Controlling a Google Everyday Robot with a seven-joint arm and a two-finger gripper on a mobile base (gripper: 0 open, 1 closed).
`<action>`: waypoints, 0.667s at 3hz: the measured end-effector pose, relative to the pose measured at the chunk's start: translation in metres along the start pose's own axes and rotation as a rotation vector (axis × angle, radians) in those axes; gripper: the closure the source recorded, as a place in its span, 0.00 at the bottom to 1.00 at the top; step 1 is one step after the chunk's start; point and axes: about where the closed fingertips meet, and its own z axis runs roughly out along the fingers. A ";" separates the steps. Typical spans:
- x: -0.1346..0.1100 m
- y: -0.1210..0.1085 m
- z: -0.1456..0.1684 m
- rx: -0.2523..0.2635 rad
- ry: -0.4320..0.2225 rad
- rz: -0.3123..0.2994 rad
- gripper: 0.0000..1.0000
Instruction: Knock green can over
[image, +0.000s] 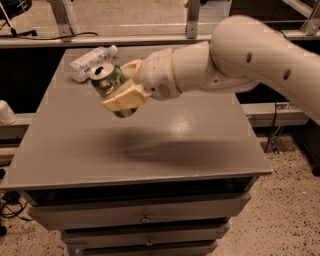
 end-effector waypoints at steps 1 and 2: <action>0.001 -0.002 -0.010 -0.087 0.203 -0.023 1.00; 0.029 0.009 -0.012 -0.184 0.432 -0.034 1.00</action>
Offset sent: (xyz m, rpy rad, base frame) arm 0.0060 -0.0841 -0.0838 -0.9732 0.0841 0.1208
